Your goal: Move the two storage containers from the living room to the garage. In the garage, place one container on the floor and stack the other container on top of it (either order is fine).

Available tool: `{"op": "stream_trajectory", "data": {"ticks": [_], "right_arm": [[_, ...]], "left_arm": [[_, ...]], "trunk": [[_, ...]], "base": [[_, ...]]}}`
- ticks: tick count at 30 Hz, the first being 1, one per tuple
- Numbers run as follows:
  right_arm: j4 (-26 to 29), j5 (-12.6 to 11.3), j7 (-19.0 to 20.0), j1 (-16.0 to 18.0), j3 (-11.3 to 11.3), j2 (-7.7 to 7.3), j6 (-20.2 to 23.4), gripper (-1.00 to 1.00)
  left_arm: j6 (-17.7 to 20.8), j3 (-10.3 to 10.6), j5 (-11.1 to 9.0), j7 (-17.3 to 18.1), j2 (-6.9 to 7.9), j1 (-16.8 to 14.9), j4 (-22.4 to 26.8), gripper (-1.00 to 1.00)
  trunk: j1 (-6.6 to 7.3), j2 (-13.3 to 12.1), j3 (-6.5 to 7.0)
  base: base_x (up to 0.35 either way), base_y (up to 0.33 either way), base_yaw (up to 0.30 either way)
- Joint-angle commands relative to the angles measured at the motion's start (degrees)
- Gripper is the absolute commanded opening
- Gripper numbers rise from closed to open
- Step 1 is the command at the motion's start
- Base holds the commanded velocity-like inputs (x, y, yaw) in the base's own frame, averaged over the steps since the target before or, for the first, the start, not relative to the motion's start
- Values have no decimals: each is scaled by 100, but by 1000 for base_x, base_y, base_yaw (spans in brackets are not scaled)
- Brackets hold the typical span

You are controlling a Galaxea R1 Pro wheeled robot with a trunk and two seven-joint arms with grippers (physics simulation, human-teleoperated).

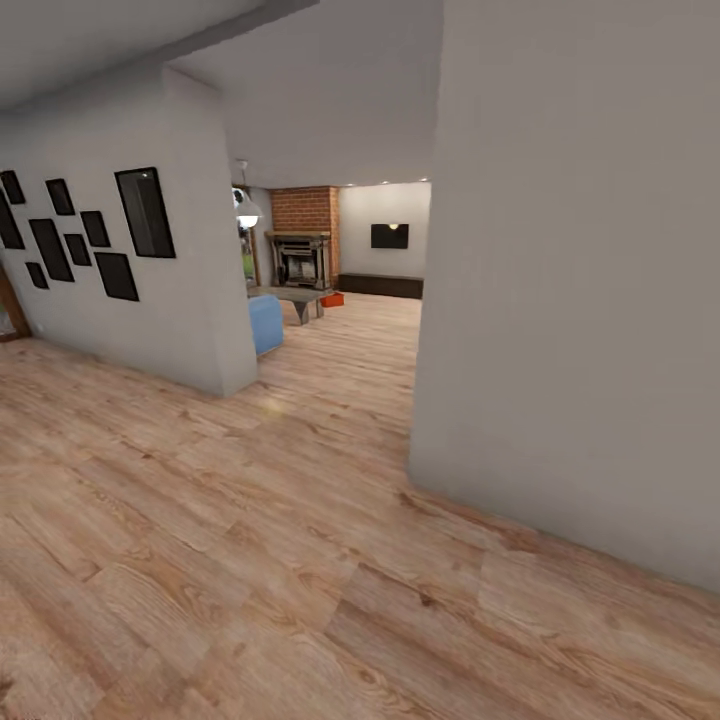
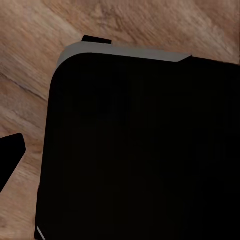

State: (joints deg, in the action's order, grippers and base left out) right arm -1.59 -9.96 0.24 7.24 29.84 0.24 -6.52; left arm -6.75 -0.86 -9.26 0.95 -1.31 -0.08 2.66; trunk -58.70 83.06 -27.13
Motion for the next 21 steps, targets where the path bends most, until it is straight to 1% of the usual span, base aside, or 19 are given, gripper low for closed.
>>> {"op": "stream_trajectory", "data": {"ticks": [1,21], "right_arm": [[-17,-55,3,6,49,3,-35,100],[-17,-59,3,6,49,5,-34,100]], "left_arm": [[-12,-6,-41,10,-1,-1,0,100],[-10,-11,-41,10,-1,-1,-2,100]], "trunk": [[-3,2,-5],[-3,2,-5]], "base": [[321,0,274],[321,0,273]]}}
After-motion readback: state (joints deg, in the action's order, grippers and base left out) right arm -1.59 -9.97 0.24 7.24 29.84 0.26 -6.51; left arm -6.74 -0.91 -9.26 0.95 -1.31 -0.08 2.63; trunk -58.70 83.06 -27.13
